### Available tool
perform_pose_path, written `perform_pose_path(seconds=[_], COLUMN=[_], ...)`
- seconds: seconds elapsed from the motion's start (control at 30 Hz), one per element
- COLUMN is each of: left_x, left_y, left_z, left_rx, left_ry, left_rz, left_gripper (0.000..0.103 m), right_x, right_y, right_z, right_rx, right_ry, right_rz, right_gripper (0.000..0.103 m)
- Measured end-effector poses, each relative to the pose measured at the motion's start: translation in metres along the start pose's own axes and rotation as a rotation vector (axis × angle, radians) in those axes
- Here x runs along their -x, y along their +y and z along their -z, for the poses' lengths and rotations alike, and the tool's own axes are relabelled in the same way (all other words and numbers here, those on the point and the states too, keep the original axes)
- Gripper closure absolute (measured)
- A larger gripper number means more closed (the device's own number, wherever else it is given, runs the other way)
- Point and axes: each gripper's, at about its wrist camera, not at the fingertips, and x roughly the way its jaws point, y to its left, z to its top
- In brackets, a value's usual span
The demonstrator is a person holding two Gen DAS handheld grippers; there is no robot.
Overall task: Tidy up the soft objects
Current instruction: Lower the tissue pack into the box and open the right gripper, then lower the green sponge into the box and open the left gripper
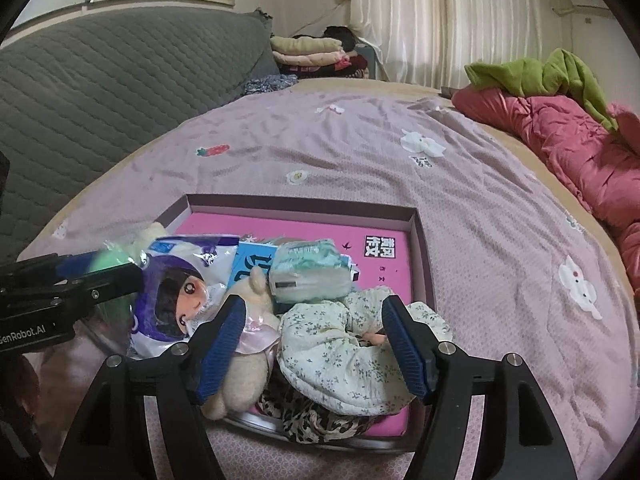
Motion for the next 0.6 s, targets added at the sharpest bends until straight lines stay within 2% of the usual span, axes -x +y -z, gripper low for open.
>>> perform_pose_path(seconds=[0.1,0.6], left_x=[0.001,0.018], left_y=[0.000,0.002], left_z=[-0.001,-0.003], left_rx=[-0.002,0.006], left_ry=[-0.007,-0.047], left_rz=[0.003,-0.016], left_gripper=[0.042,0.042], right_x=[0.006,0.026], right_y=[0.002,0.007], right_z=[-0.002,-0.006], right_rx=[0.012,0.030], right_ry=[-0.023,-0.101], right_rz=[0.000,-0.004], right_gripper=[0.031,0.028])
